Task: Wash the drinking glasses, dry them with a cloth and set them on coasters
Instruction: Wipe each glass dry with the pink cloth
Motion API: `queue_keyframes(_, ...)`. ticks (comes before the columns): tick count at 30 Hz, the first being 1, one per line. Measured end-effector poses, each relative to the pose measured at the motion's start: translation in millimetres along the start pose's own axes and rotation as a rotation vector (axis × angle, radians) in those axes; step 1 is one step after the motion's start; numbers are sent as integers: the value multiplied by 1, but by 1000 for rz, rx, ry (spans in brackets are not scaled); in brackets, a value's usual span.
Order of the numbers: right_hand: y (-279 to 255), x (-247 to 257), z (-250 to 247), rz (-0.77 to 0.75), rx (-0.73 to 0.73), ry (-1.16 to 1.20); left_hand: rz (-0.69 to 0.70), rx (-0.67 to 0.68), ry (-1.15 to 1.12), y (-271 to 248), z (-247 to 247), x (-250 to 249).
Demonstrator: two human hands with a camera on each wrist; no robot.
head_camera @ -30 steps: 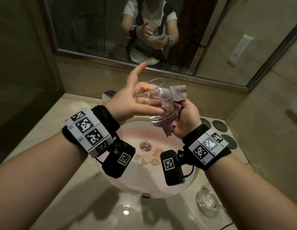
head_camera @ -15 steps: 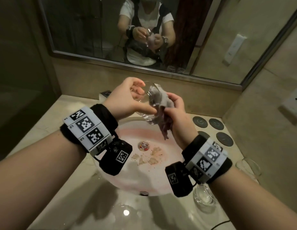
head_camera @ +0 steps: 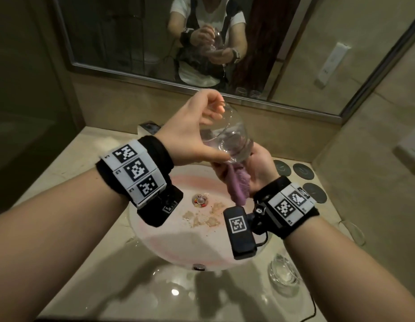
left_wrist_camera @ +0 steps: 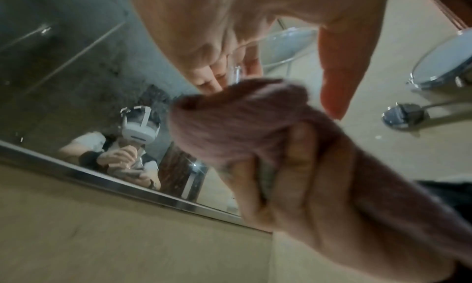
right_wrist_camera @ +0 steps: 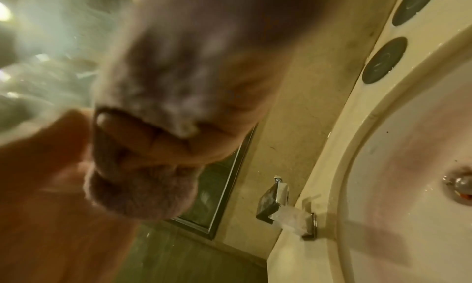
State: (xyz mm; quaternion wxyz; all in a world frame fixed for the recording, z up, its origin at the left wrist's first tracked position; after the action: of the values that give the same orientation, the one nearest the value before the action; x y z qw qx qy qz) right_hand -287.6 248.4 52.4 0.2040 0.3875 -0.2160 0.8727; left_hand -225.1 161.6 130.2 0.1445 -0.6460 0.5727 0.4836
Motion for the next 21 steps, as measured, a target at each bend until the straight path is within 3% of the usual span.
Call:
queue_keyframes(5,-3,1,-3,117,-47,-109,116,37,201,-3,2,-4)
queue_keyframes(10,-10,15,-12,66,-145,-379,67,3,199,-7,-8,3)
queue_keyframes(13,-19,38,-10,-158,-198,-601,-58,-53,223,-8,-20,16)
queue_keyframes(16,-32,61,6,-540,-178,-936,-251,-72,12,-13,-26,36)
queue_keyframes(19,-37,34,39,-700,107,-1258,-348,-80,-259,-19,-22,47)
queue_keyframes(21,-38,18,50,-822,191,-1284,-360,-64,-345,-22,-20,45)
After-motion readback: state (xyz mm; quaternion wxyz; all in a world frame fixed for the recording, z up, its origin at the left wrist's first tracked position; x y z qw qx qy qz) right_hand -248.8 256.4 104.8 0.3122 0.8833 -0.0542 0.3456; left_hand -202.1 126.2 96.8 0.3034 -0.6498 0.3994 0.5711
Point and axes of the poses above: each hand's wrist, its own y-axis towards the middle knuckle, its own z-axis out of the palm, x = y × z, the point moved 7 cm from there along y, towards the middle knuckle, and after that the axes turned 8 degrees about -z, right-handed, at the moved point
